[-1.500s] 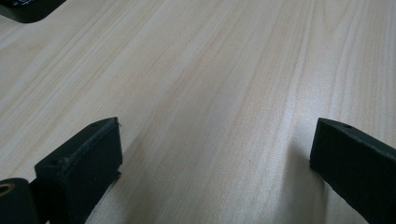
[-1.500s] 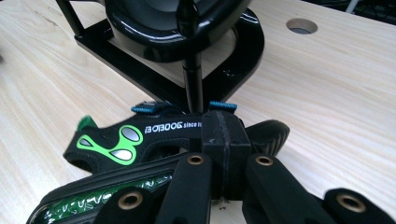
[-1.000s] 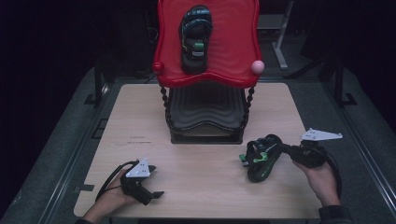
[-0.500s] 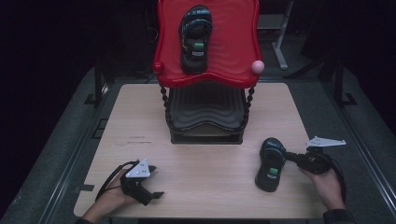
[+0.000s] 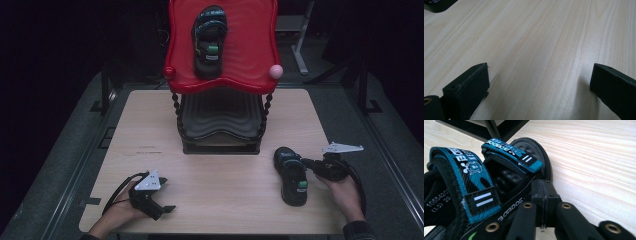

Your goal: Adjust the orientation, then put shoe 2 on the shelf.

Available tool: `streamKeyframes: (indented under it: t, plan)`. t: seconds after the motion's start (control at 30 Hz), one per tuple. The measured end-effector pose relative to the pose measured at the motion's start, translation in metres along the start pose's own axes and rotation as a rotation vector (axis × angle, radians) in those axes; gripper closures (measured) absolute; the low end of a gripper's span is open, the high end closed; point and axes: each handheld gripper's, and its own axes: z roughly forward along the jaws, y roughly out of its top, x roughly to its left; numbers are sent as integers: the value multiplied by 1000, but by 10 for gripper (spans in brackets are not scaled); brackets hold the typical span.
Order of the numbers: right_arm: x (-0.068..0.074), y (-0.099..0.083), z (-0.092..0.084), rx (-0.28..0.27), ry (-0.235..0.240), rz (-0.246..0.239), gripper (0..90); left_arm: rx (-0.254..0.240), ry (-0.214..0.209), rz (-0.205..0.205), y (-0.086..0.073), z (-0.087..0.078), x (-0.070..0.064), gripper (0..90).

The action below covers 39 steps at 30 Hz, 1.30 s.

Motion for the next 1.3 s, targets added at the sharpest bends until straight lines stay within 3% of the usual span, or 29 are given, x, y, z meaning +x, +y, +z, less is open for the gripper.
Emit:
streamKeyframes:
  t: [0.1, 0.2, 0.33, 0.57, 1.07, 1.3]
  plan:
    - [-1, 0, -9, -31, -10, 6, 824, 0, 0, 0, 0, 0, 0, 21]
    - [-1, 1, -23, -76, 20, 43, 745, 0, -1, 0, 0, 0, 0, 21]
    - [6, 3, -37, -126, 42, 46, 652, 0, -1, 1, 0, 0, 0, 21]
    - [23, 8, -44, -149, 94, 7, 458, 1, -2, 3, 0, 0, 0, 21]
    - [29, 7, -21, -96, 135, -46, 414, -1, -5, 2, 0, 0, 1, 21]
    - [30, 9, -10, -76, 148, -66, 469, -2, -6, 0, 0, 0, 1, 21]
